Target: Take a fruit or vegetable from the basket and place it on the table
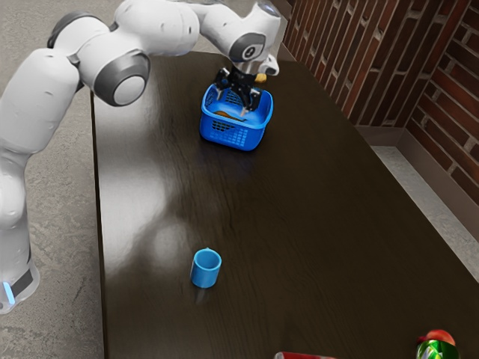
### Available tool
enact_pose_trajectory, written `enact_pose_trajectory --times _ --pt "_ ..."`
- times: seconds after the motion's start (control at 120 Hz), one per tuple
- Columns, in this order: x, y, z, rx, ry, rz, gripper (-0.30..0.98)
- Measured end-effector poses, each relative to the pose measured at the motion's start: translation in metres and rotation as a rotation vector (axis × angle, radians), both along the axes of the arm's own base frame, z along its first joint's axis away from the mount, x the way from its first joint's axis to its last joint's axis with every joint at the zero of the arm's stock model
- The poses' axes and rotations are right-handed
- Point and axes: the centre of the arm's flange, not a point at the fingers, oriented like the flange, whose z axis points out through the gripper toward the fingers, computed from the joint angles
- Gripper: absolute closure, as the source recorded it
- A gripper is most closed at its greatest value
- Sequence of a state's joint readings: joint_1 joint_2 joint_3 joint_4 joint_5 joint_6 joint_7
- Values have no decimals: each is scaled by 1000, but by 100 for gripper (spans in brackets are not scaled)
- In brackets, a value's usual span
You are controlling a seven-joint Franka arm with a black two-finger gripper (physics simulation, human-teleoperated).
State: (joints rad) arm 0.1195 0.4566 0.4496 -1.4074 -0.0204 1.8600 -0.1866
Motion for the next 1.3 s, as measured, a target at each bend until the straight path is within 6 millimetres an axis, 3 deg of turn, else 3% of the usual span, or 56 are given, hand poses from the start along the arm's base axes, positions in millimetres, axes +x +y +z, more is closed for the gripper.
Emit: enact_pose_trajectory --times 0.458,0.692,1.3 --pt "3 4 -24 -17 20 -103 0" --pt "9 -3 -27 -17 12 -148 0" --pt "8 2 -40 -69 -2 -158 0"
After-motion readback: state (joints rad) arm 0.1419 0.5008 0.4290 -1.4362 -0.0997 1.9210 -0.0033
